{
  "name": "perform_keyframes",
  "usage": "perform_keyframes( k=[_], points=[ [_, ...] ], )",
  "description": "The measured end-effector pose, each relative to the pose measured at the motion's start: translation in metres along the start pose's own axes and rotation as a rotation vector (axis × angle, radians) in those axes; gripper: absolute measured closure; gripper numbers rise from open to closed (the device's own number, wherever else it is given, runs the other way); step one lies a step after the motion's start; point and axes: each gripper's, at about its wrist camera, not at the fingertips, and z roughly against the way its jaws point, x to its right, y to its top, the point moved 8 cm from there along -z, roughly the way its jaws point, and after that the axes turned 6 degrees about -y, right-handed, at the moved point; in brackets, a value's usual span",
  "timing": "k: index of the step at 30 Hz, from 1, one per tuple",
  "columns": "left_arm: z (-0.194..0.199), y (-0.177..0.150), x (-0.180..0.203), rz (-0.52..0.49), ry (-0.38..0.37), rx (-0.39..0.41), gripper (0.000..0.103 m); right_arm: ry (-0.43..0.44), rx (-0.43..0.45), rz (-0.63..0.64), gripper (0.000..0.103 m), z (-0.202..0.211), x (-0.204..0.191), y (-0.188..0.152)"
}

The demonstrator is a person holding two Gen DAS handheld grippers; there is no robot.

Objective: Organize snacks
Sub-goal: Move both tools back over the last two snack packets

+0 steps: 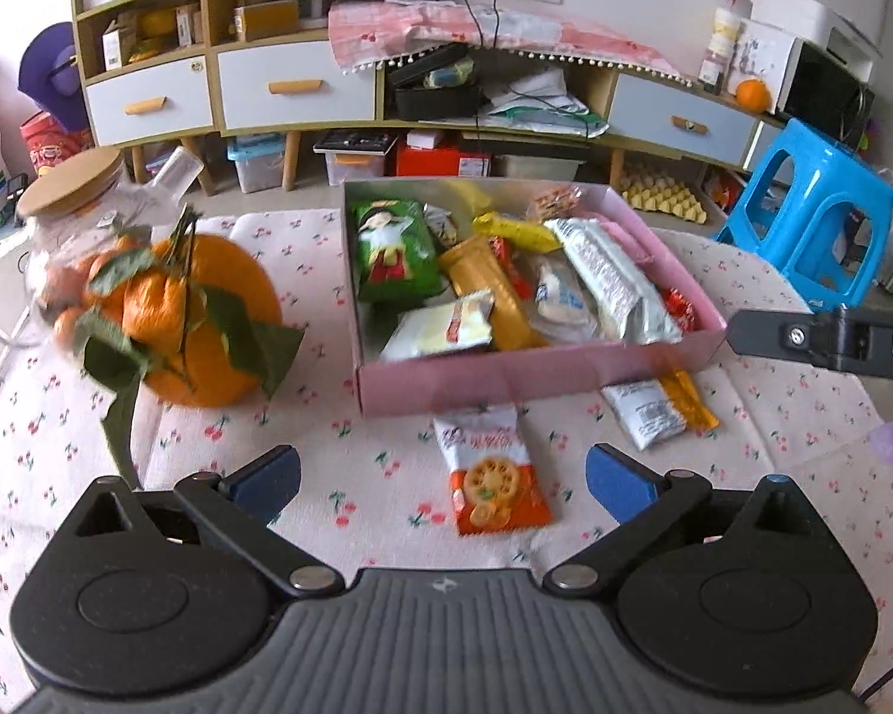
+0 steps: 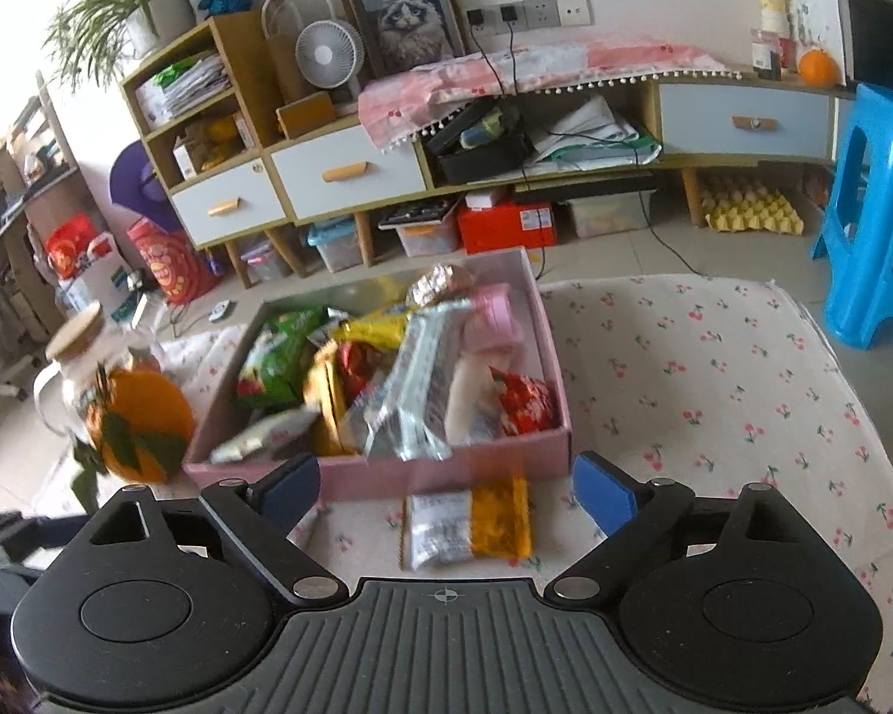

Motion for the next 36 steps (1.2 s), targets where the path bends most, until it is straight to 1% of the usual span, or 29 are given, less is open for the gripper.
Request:
perform_keyframes(
  k=[2,4,6,11,14,21,24,28,30,36],
  points=[
    [0.000,-0.008,0.000,-0.007,0.003,0.009,0.001,-0.016,-0.012,0.036,0.009,-0.003,0.001,-0.009],
    [0.000,-0.015,-0.002,-0.007,0.018,0.037,0.000,-0.032,-0.012,0.065,0.008,-0.005,0.004,-0.018],
    [0.001,-0.024,-0.002,-0.013,0.014,0.057,0.000,-0.040,-0.023,0.093,0.006,-0.009,0.007,-0.031],
    [-0.006,-0.042,0.004,-0.037,-0.001,0.041,0.001,-0.079,-0.062,0.208,0.006,-0.023,0.009,-0.056],
    [-0.013,-0.045,0.007,-0.048,-0.005,0.037,0.001,-0.097,-0.073,0.240,0.006,-0.029,0.013,-0.064],
    [-0.025,-0.047,0.009,-0.062,0.005,0.033,0.001,-0.111,-0.093,0.234,0.006,-0.048,0.021,-0.068],
    [-0.029,-0.048,0.009,-0.071,0.022,0.039,0.001,-0.108,-0.069,0.245,0.001,-0.054,0.023,-0.067],
    [-0.032,-0.047,0.012,-0.099,0.035,0.042,0.000,-0.101,-0.064,0.212,0.000,-0.063,0.026,-0.060],
    [-0.033,-0.045,0.011,-0.092,0.035,0.044,0.000,-0.106,-0.054,0.211,0.000,-0.067,0.024,-0.057],
    [-0.038,-0.038,0.011,-0.080,0.046,0.037,0.002,-0.081,-0.051,0.226,0.000,-0.075,0.011,-0.052]
  ],
)
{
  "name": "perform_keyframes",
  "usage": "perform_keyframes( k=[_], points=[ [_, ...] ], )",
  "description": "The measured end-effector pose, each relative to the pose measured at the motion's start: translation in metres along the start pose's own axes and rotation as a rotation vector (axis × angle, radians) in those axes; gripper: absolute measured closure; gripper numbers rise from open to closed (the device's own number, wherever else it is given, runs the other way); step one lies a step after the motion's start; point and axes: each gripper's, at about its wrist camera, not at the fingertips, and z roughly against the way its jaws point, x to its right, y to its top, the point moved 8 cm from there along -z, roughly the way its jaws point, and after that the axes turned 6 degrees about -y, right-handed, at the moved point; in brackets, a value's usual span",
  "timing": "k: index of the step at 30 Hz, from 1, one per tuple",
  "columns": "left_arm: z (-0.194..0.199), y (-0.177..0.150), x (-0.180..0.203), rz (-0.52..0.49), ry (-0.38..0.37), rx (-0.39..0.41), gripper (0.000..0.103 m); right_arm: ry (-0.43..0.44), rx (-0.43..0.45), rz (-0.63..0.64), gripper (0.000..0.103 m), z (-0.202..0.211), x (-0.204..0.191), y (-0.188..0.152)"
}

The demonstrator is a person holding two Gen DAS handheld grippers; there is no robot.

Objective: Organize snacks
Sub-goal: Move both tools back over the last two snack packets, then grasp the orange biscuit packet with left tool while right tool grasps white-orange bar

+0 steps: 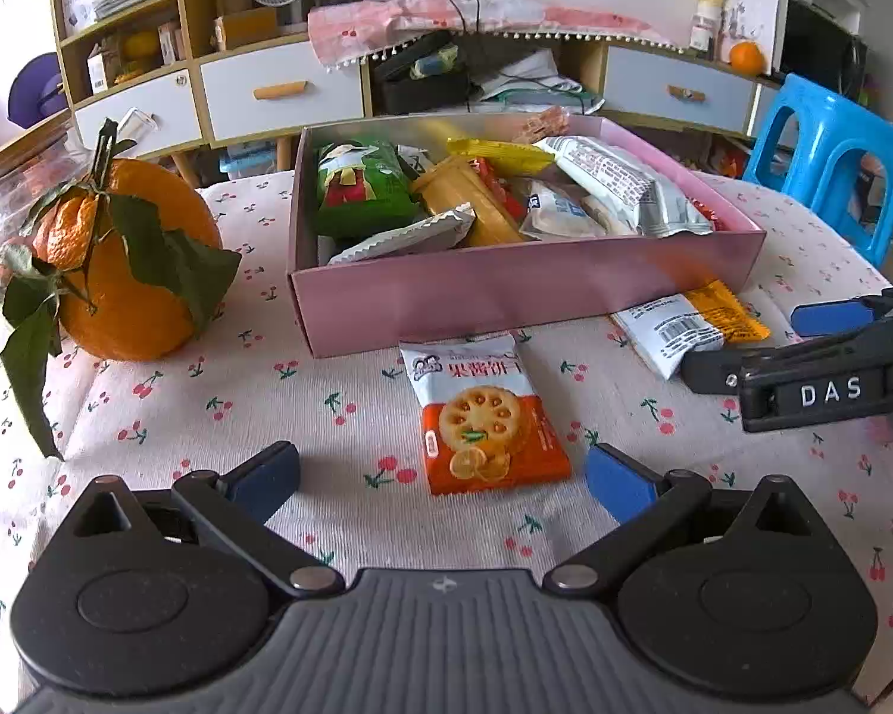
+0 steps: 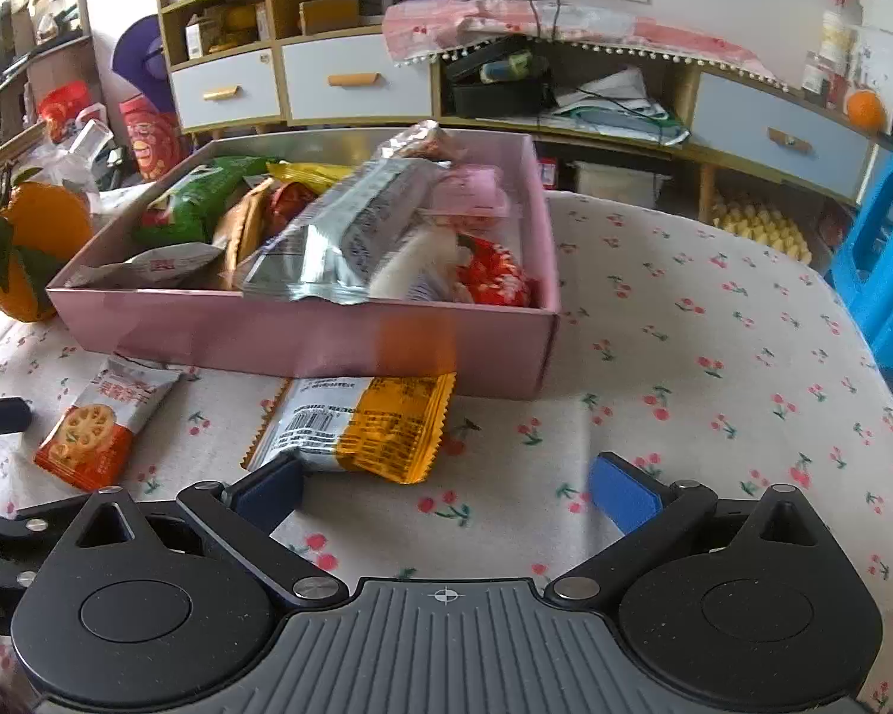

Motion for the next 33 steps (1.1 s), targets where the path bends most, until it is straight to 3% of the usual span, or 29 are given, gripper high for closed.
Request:
perform_keyframes(
  k=[6,12,19,26,30,33],
  points=[
    [0.003,0.002,-0.003,0.002,0.009,0.002,0.015,0.065,0.000,0.051,0.000,0.003,-0.016,0.001],
    [0.008,0.002,-0.010,-0.001,0.006,0.000,0.037,0.128,0.022,0.088,0.003,0.012,-0.032,0.002],
    [0.013,0.005,-0.020,0.028,-0.021,-0.012,0.055,0.182,0.016,0.055,0.021,0.018,-0.042,0.006],
    [0.018,0.000,-0.023,-0.004,-0.073,-0.017,0.055,0.282,-0.020,0.064,0.027,0.031,-0.049,-0.001],
    [0.020,-0.003,-0.027,-0.013,-0.066,-0.008,0.029,0.253,-0.007,0.096,0.026,0.033,-0.050,-0.001],
    [0.018,-0.005,-0.028,-0.020,-0.057,-0.011,0.027,0.199,0.003,0.099,0.023,0.026,-0.046,0.002]
  ],
)
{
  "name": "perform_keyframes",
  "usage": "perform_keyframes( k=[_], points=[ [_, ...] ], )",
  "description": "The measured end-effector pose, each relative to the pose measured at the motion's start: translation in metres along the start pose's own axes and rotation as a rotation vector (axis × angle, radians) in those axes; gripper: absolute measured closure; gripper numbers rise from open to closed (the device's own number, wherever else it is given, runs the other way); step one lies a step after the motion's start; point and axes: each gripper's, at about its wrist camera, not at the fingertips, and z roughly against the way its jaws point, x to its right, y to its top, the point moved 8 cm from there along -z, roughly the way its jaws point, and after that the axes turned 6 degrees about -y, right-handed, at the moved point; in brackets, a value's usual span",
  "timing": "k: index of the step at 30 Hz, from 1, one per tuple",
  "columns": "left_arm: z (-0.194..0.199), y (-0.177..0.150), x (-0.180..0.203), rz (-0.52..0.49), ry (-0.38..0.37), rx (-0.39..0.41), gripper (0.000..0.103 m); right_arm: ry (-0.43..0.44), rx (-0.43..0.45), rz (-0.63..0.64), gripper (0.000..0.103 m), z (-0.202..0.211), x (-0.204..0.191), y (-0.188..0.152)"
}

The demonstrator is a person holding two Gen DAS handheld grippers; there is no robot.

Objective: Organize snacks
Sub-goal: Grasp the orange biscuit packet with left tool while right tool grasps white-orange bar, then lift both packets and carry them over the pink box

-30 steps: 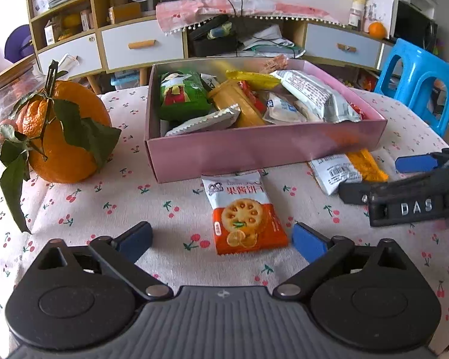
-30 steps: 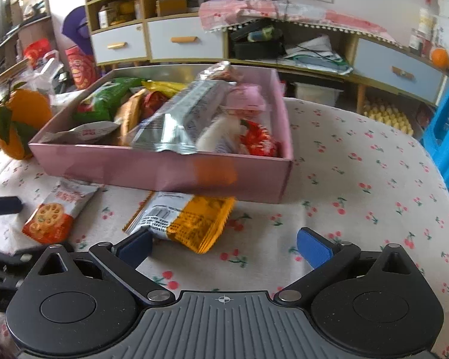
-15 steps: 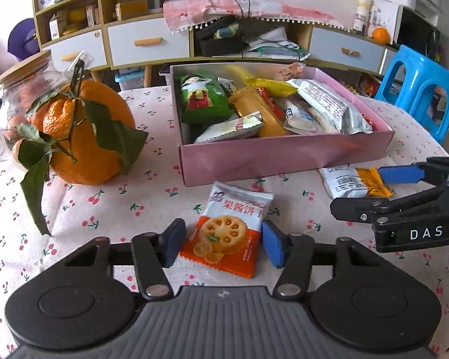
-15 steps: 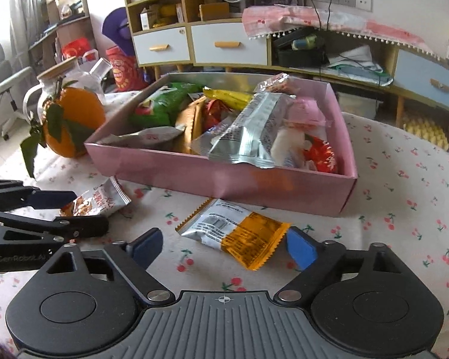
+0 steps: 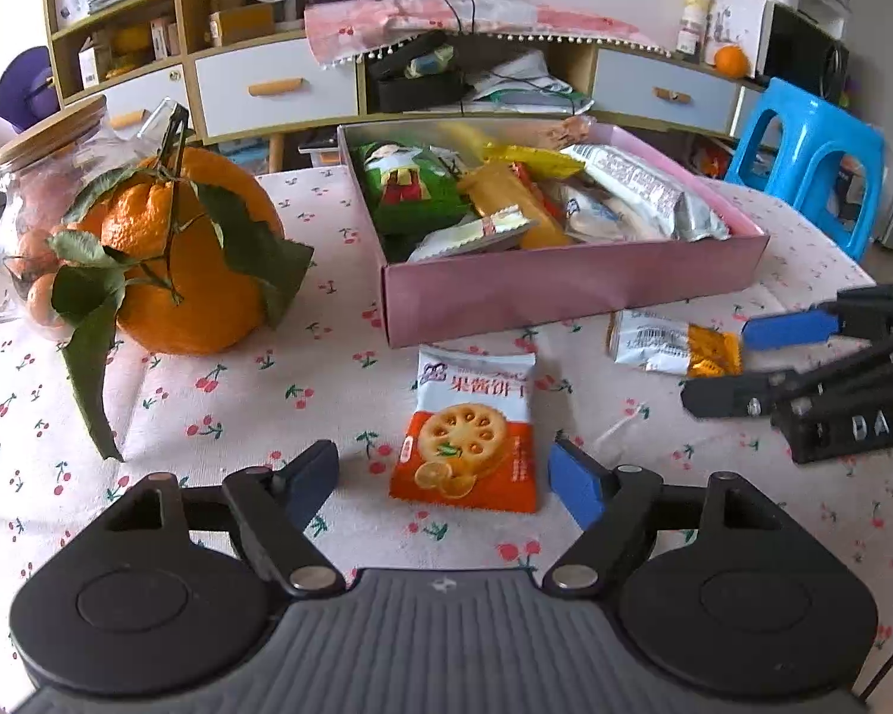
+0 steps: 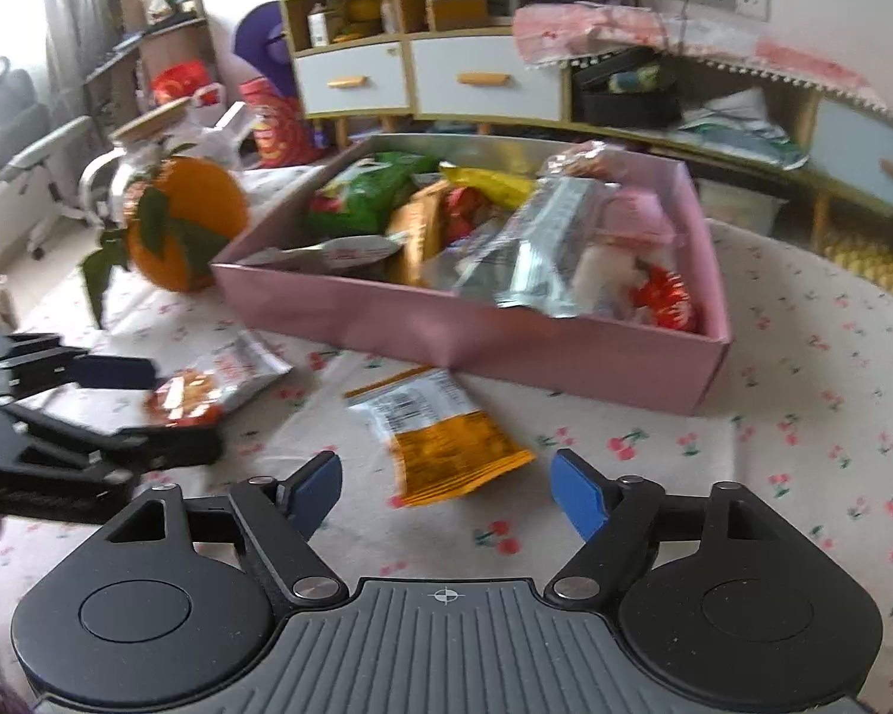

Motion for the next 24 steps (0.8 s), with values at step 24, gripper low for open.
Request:
perform_keyframes(
  k=[24],
  points=[
    [-0.002,0.009,0.008,-0.014,0.013,0.009,0.064,-0.036,0.015,0.093,0.063,-0.015,-0.021,0.009]
  ],
)
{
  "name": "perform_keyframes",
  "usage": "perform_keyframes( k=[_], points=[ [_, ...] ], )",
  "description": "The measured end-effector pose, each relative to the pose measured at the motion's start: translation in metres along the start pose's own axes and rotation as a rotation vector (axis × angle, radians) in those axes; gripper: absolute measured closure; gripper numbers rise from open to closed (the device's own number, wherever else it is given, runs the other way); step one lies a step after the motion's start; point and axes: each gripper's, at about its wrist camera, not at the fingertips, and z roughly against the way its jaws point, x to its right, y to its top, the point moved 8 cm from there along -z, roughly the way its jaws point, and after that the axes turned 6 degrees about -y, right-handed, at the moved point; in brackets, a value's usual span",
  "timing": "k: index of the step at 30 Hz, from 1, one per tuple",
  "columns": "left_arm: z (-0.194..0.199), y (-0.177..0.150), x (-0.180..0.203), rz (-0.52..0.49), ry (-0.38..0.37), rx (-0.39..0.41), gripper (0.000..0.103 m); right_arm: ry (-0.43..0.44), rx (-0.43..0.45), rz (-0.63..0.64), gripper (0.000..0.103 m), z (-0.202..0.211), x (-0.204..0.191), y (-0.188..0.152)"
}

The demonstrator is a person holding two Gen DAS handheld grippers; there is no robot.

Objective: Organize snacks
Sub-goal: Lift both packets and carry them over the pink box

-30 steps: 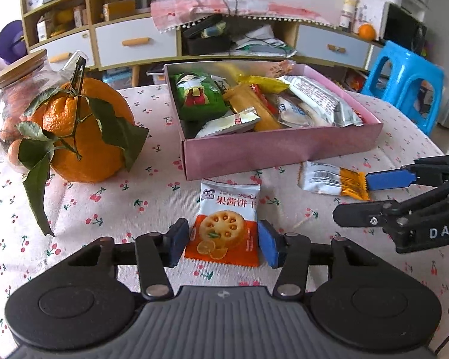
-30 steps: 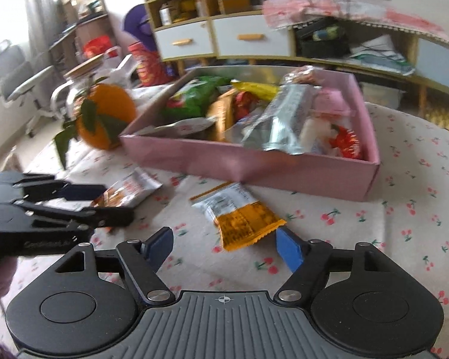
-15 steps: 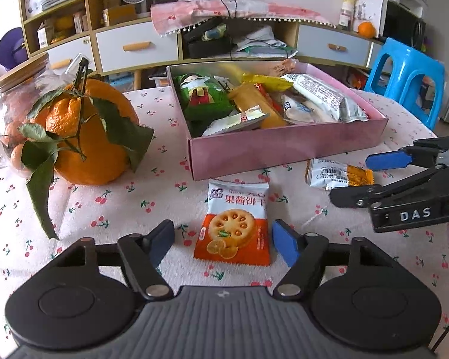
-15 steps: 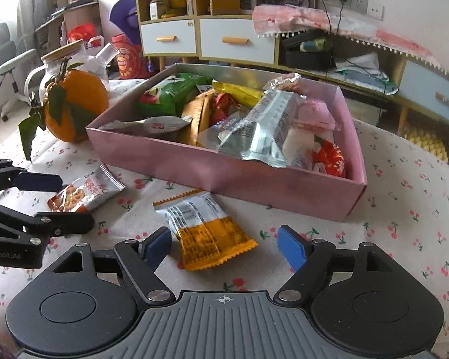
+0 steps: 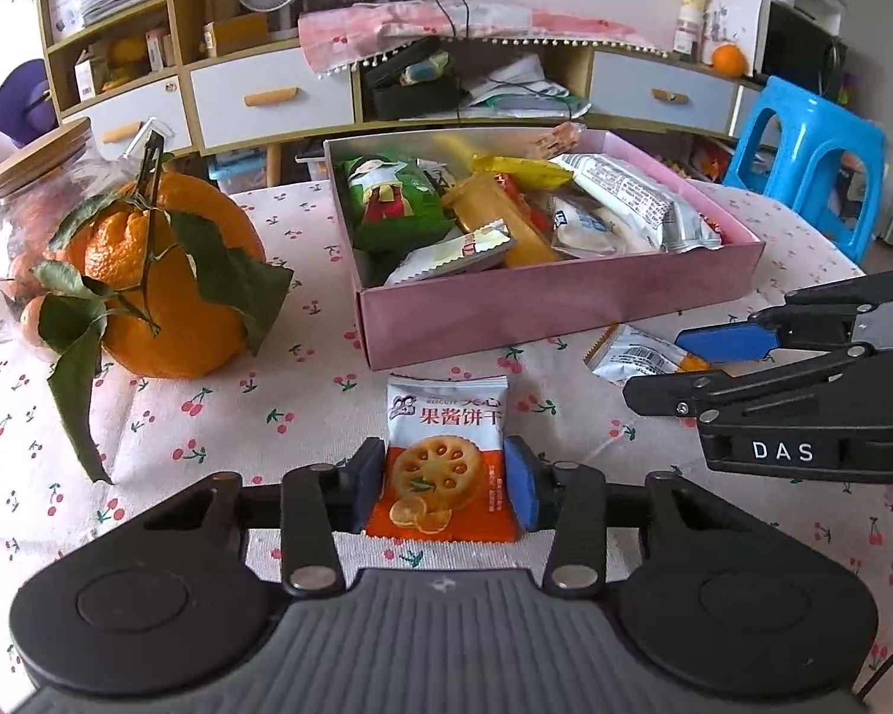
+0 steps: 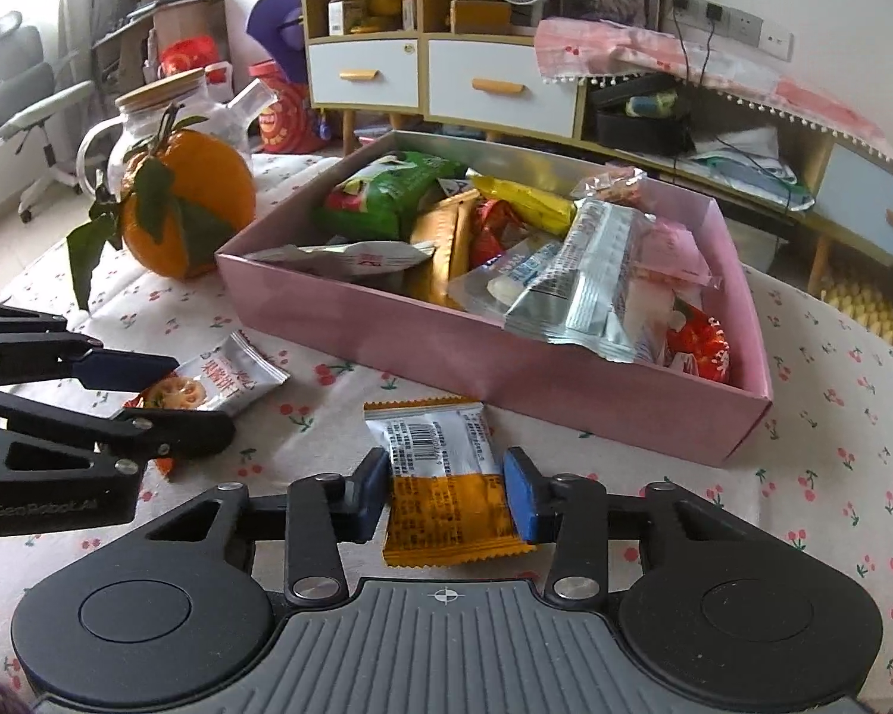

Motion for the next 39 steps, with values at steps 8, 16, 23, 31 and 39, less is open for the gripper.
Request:
perform_keyframes(
  k=[8,16,23,31,39],
  points=[
    [0.003,0.001,-0.005,0.045,-0.016,-0.022,0.067,0.017,-0.007,-0.028,0.063,0.011,0.004,-0.001],
    [0.015,0.006,-0.004,0.068,-0.039,-0.010,0.067,0.025,-0.025,-0.074,0.063,0.026,0.015,-0.002],
    [0.026,0.015,-0.002,0.094,-0.076,0.007,0.067,0.005,-0.025,-0.137,0.063,0.042,0.035,-0.001],
    [0.037,0.030,0.009,0.100,-0.118,0.046,0.067,-0.004,0.033,-0.236,0.063,0.061,0.059,0.012],
    [0.030,0.057,0.020,0.096,-0.125,0.114,0.067,-0.021,0.107,-0.412,0.063,0.059,0.092,0.037]
  ],
)
